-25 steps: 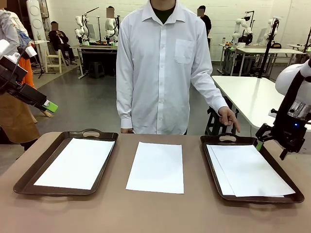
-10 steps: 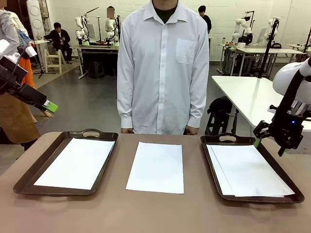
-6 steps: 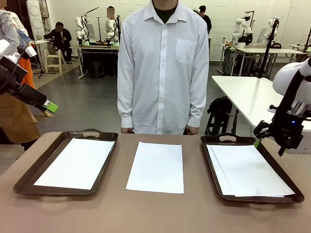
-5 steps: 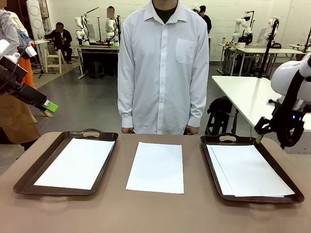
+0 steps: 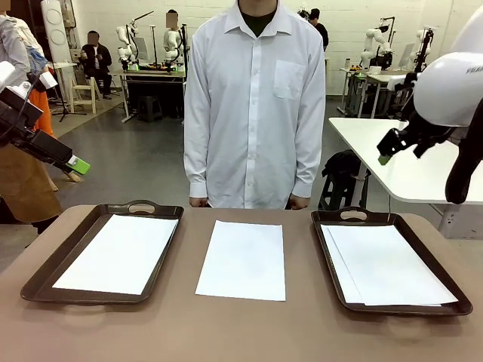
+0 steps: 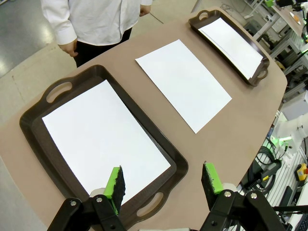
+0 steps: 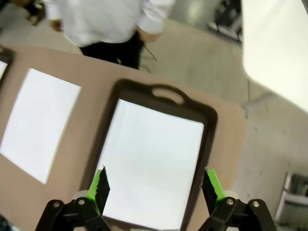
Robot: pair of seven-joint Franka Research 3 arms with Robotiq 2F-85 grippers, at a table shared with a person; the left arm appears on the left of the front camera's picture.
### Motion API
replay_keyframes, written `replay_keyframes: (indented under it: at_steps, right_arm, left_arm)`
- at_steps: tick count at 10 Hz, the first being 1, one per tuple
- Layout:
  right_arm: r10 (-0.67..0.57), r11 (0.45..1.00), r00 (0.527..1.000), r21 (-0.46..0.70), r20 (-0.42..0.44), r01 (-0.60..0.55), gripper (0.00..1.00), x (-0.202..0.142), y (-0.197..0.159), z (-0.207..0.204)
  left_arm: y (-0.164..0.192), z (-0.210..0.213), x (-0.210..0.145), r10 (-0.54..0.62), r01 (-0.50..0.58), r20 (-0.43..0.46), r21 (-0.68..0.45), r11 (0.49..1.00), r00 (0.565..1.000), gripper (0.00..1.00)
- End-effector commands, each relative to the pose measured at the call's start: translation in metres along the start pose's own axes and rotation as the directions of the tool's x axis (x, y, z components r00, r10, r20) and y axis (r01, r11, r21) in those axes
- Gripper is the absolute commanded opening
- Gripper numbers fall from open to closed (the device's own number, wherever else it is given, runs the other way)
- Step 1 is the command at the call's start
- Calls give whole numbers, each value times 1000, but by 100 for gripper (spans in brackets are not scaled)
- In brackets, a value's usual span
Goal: Sort the A4 documents.
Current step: Receive the A4 Paper.
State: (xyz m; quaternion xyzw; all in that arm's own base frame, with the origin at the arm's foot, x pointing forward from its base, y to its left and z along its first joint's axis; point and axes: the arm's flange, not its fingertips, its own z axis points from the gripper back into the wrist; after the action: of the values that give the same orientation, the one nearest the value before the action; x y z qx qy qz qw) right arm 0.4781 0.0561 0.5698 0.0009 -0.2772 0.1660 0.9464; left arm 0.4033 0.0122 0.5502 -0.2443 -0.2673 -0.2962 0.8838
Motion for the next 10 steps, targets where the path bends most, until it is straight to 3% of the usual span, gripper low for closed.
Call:
replay_keyframes:
  at_steps: [1,3,6,8,10]
  right_arm:
    - [66,979,994,185,83,-80,100,-31,-15,8]
    - [168,934,972,290,164,-210,100,-49,-15,32]
    - [256,875,921,335,293,-350,100,-60,-22,44]
    - [312,768,901,479,302,-426,100,-63,-19,50]
    - [301,753,902,504,309,-424,100,-63,-20,46]
  left_arm:
    - [1,0,-2,-20,20,-3,6,1000,1000,83]
    - [1,0,-2,-20,20,-3,6,1000,1000,83]
    - [1,0,-2,-20,20,-3,6,1000,1000,83]
    - [1,0,-2,-20,20,-3,6,1000,1000,83]
    - [1,0,-2,-20,20,-3,6,1000,1000,83]
